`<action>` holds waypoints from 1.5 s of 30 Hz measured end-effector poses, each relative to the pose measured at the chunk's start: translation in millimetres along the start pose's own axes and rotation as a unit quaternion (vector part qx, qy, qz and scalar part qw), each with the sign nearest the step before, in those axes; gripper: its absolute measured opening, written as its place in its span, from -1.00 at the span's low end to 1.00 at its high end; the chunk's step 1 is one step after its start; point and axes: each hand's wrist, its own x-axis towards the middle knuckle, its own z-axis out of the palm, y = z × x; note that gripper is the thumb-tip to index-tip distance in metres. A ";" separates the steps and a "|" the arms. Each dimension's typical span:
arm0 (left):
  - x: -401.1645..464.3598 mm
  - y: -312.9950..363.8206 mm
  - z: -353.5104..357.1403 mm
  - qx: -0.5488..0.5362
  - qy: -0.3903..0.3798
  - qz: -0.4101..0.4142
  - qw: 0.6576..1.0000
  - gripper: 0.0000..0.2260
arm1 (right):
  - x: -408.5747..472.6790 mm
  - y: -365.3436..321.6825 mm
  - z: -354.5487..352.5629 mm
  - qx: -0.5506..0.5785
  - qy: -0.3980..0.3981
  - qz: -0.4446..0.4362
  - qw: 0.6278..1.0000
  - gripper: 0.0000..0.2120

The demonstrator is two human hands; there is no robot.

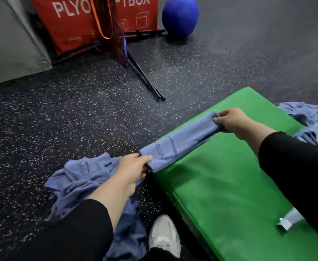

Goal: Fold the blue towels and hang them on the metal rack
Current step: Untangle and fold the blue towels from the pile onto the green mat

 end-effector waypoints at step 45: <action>-88.4 -1.3 -278.5 0.669 0.148 0.142 0.714 -0.75 | -183.0 -206.7 297.9 -0.471 -0.290 -0.377 0.743 -0.74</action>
